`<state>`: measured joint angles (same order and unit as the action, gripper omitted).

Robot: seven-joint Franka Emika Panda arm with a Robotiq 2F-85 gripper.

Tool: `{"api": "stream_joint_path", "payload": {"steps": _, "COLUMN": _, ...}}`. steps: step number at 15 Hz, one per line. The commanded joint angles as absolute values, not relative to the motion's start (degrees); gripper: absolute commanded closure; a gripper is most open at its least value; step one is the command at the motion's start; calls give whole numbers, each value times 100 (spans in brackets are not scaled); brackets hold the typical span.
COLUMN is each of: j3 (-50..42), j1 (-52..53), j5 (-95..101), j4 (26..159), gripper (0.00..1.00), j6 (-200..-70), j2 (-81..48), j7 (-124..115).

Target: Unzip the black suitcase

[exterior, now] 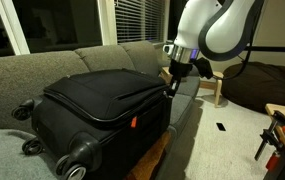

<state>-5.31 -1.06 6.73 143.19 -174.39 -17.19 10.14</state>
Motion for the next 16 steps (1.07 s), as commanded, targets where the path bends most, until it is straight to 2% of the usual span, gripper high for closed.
{"api": "stream_joint_path", "payload": {"steps": 1, "j3": -544, "j1": 399, "j5": 884, "j4": 14174, "gripper": 94, "j6": -17220, "j2": -1722, "j7": 566}}
{"api": "stream_joint_path", "payload": {"steps": 16, "j3": -577, "j1": 802, "j5": 1468, "j4": 13838, "gripper": 94, "j6": -16550, "j2": -1785, "j7": -17}}
